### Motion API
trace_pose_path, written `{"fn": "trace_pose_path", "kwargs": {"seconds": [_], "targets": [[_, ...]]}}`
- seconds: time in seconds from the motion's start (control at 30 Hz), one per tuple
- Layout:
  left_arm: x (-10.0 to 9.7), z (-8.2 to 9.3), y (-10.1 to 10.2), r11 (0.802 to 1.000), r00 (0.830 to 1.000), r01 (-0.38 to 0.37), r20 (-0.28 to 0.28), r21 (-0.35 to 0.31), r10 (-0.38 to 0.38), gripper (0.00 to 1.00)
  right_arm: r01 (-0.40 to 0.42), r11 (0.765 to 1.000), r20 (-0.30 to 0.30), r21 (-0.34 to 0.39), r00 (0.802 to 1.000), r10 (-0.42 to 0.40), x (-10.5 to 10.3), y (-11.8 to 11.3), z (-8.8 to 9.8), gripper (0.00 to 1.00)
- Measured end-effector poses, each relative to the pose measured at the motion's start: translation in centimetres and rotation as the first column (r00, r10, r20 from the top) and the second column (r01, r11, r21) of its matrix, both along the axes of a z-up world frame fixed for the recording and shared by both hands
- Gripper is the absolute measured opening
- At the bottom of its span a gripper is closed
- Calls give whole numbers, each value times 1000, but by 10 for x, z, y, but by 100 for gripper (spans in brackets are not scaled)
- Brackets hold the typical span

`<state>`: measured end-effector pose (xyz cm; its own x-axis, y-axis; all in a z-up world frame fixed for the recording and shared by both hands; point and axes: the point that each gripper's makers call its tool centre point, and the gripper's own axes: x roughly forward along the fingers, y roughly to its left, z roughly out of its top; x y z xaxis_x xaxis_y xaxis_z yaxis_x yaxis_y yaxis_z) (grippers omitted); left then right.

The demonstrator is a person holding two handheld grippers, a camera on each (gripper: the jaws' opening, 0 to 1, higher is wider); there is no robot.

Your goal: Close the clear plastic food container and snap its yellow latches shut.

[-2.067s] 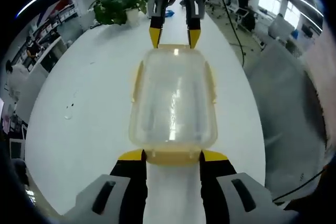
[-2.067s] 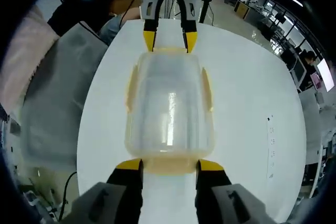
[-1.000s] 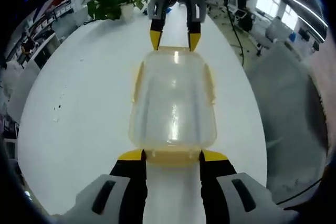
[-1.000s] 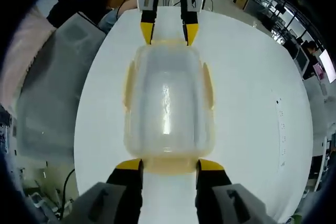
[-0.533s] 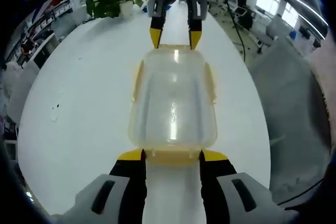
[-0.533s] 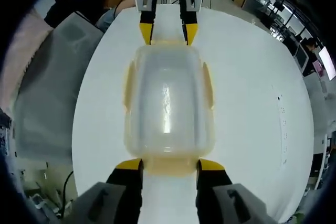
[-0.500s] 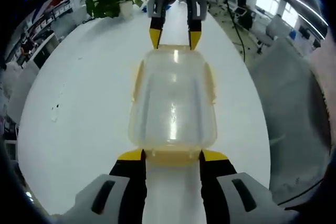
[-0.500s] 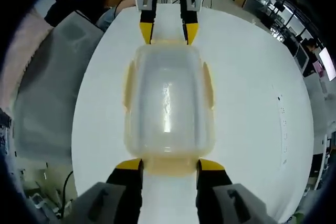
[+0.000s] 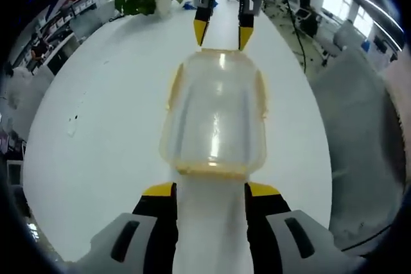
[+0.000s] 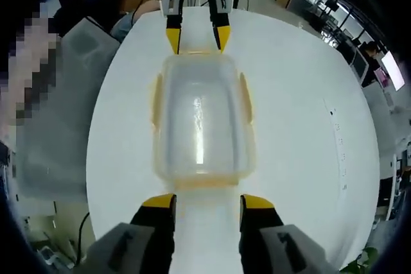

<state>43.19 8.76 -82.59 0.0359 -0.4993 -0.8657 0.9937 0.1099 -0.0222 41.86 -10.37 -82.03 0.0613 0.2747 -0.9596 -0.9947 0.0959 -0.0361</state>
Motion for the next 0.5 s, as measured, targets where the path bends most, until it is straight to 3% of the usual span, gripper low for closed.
{"fn": "trace_pose_path", "kwargs": {"seconds": [0.13, 0.23, 0.27, 0.33, 0.43, 0.5], "targets": [[1, 6, 0, 998, 998, -54, -26, -31, 54, 40, 33, 999, 0, 4, 999, -33, 0, -3, 3, 37], [12, 8, 8, 993, 992, -120, 26, -3, 120, 38, 99, 995, 7, 16, 995, -99, 3, -5, 7, 38], [12, 9, 9, 990, 990, -142, 21, -10, 142, 38, 114, 993, 6, 21, 993, -114, 3, -6, 8, 38], [14, 16, 6, 972, 974, -226, -17, -58, 225, 38, 157, 987, 10, 39, 987, -158, 3, -6, 12, 38], [14, 25, 3, 952, 958, -286, -58, -111, 281, 38, 220, 973, 14, 71, 975, -221, 5, -6, 18, 38], [16, 30, 2, 927, 938, -346, -77, -147, 338, 37, 273, 957, 9, 102, 961, -275, 6, -5, 21, 38]]}}
